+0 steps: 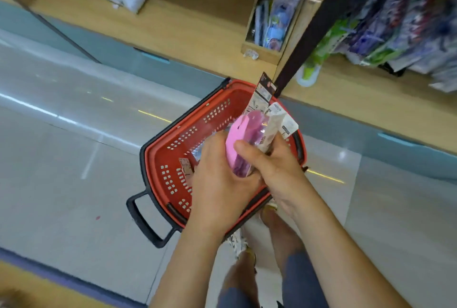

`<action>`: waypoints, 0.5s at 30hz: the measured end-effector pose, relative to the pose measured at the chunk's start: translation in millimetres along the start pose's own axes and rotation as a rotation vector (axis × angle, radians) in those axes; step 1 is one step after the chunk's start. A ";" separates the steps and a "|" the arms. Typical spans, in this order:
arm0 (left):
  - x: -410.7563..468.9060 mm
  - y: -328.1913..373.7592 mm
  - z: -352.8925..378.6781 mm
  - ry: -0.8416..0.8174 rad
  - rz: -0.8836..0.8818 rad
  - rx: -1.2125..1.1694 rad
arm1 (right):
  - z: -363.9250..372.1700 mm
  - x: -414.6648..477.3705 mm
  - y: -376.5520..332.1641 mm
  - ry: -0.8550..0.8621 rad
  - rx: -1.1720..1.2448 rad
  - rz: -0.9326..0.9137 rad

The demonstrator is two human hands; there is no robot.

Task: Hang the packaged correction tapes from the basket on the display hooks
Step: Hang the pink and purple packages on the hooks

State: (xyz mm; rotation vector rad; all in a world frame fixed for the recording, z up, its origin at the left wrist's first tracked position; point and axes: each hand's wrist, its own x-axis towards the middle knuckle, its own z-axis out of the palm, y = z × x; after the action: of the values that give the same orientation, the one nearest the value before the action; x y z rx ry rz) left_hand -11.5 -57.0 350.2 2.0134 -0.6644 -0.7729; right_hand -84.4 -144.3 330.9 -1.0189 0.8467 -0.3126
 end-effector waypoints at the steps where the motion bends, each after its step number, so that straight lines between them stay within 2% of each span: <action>1: -4.6 9.2 1.1 -0.050 0.018 0.001 | -5.4 -10.5 -5.9 0.050 0.031 -0.012; 7: -29.2 58.2 23.5 -0.337 0.079 -0.041 | -63.5 -68.9 -38.9 0.124 0.050 -0.018; 11: -48.2 92.5 55.7 -0.421 0.115 -0.042 | -109.2 -114.9 -55.4 0.150 0.115 -0.002; 15: -83.1 134.5 98.7 -0.491 0.099 -0.162 | -162.9 -168.1 -65.9 0.240 0.276 -0.052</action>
State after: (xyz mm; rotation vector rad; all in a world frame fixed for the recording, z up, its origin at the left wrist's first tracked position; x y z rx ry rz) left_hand -160.8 -117.3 444.2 1.6381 -0.9381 -1.2353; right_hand -305.7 -179.3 425.4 -0.7549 0.9634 -0.5887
